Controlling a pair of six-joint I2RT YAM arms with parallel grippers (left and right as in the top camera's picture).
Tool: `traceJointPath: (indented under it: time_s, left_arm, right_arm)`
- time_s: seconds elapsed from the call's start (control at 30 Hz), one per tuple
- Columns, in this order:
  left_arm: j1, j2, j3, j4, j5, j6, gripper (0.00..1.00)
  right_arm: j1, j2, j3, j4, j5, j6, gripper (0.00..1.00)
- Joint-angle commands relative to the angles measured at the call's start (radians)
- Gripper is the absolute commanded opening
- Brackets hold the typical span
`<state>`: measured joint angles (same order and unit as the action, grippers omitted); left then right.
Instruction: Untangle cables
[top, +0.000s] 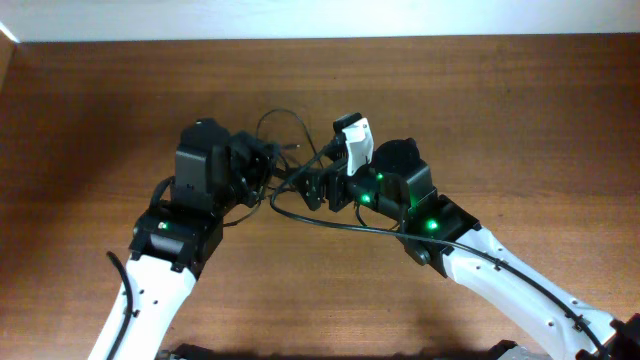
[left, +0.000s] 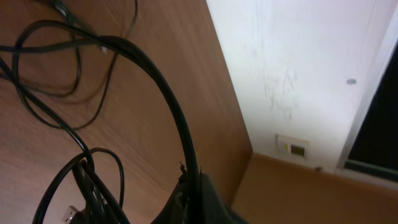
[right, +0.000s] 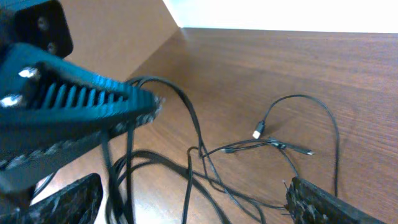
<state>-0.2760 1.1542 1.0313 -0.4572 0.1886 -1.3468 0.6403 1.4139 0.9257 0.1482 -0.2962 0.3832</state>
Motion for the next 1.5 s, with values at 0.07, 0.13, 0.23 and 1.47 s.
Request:
traceJointPath:
  time_s: [0.07,0.13,0.23,1.47]
  left_arm:
    - [0.004,-0.002,0.011,0.013,0.15,0.015,0.0]
    - [0.004,-0.002,0.011,0.09,0.234,0.007,0.0]
    - [0.004,-0.002,0.011,0.204,0.295,0.003,0.0]
    - [0.203,-0.002,0.011,0.063,0.318,0.083,0.0]
  right_arm:
    - [0.006,0.002,0.011,-0.022,0.072,-0.013,0.95]
    - [0.007,0.002,0.011,-0.071,0.073,-0.013,0.95]
    - [0.006,0.002,0.011,-0.153,0.073,-0.013,0.94]
    - [0.008,0.002,0.011,0.064,-0.008,-0.013,0.84]
